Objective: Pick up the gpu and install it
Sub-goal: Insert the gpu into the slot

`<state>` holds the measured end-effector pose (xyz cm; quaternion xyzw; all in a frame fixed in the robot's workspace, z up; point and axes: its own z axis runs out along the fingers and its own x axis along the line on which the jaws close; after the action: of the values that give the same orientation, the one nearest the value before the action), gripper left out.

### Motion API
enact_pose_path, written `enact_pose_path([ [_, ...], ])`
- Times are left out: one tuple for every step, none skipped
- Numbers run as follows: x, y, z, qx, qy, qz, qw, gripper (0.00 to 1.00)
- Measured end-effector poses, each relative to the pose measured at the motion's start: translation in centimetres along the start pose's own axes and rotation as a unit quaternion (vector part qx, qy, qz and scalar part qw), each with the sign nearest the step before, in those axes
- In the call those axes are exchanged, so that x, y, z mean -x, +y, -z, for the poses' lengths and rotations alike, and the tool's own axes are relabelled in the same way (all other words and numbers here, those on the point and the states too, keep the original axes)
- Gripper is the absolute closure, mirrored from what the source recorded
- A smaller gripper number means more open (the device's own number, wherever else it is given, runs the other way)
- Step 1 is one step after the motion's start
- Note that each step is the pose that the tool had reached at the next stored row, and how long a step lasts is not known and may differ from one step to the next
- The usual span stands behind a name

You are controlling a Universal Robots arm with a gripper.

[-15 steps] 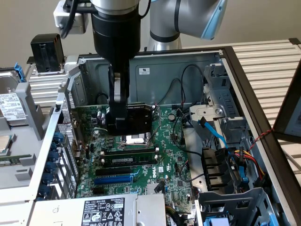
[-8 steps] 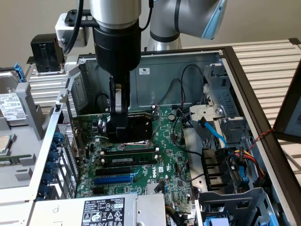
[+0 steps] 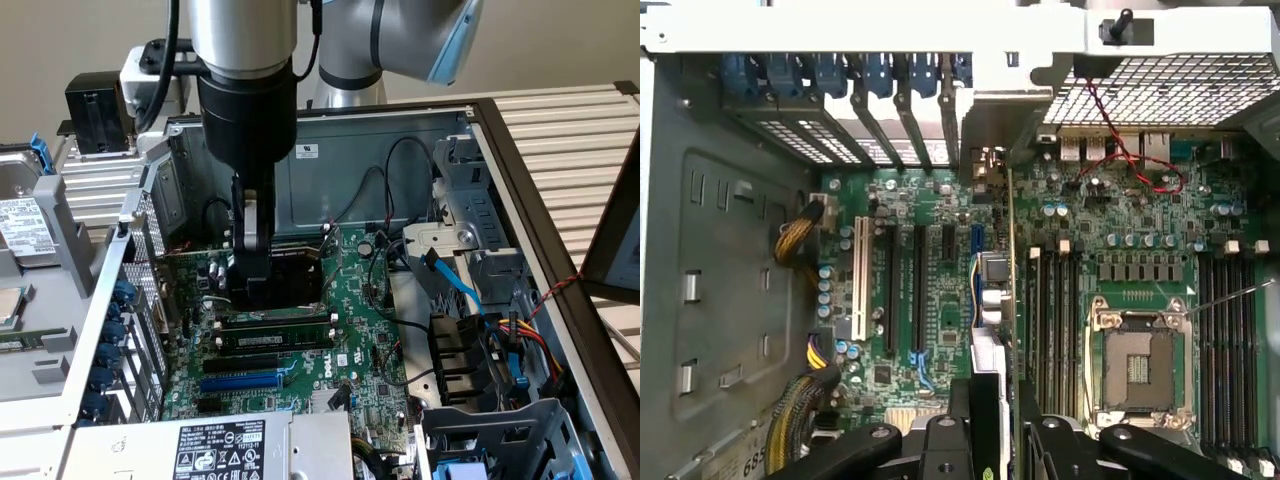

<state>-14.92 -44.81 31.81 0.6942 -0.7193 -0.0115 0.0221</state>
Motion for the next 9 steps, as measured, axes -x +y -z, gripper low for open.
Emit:
enact_pose_path([
  [0.0, 0.07, -0.17, -0.0011, -0.0001, 0.0, 1.0, 0.73],
  [0.0, 0.12, -0.34, -0.0011, 0.0001, 0.0, 1.0, 0.73],
  [0.0, 0.17, -0.52, -0.0012, 0.0, 0.0, 1.0, 0.73],
  [0.0, 0.2, -0.7, -0.0012, 0.0001, 0.0, 1.0, 0.73],
  [0.0, 0.21, -0.89, -0.0012, 0.0, 0.0, 1.0, 0.73],
  [0.0, 0.22, -1.07, -0.0012, -0.0002, 0.0, 1.0, 0.73],
  [-0.1, 0.23, -1.26, -0.0012, -0.0007, 0.0, 1.0, 0.73],
  [-0.1, 0.23, -1.44, -0.0011, -0.0016, 0.0, 1.0, 0.73],
  [-0.2, 0.25, -1.59, -0.001, -0.0029, 0.0, 1.0, 0.73],
])
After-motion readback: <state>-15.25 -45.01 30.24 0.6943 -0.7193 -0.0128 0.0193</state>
